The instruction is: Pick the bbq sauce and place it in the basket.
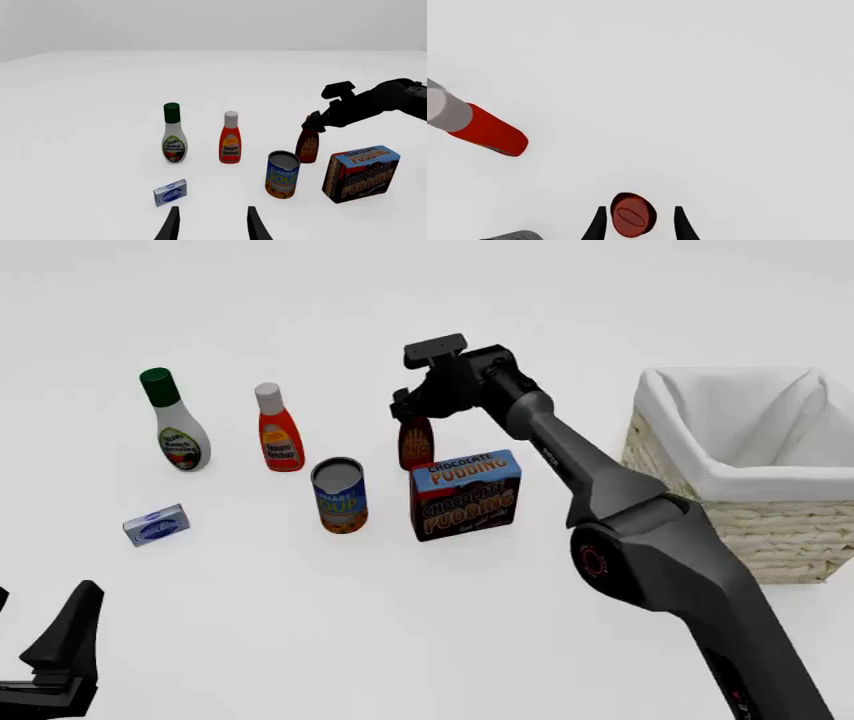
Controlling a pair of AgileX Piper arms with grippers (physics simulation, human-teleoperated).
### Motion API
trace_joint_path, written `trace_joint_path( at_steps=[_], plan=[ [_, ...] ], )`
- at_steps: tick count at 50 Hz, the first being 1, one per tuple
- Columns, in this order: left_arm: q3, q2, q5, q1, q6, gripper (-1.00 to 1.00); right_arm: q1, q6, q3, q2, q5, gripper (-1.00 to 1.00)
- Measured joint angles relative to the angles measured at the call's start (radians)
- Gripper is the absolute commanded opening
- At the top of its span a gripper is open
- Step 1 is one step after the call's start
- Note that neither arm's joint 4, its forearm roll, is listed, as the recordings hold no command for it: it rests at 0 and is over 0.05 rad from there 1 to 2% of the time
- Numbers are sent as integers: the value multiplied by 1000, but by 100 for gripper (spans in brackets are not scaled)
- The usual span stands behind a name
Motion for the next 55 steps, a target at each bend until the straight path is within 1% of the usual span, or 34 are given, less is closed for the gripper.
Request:
trace_joint_path(
  at_steps=[4, 5, 9, 24, 31, 41, 55],
  plan=[
    [0, 0, 0, 0, 0, 100, 0, 0, -33, 21, 15, 100],
    [0, 0, 0, 0, 0, 100, 0, 0, -39, 25, 18, -100],
    [0, 0, 0, 0, 0, 100, 3, -4, -48, 25, 16, -100],
    [0, 0, 0, 0, 0, 100, 6, -11, 0, 2, -11, -100],
    [0, 0, 0, 0, 0, 100, 6, -15, 5, -3, -8, -100],
    [0, 0, 0, 0, 0, 100, 10, -22, -25, -17, 20, -100],
    [0, 0, 0, 0, 0, 100, 18, -36, -126, -34, 91, -100]
  ],
)
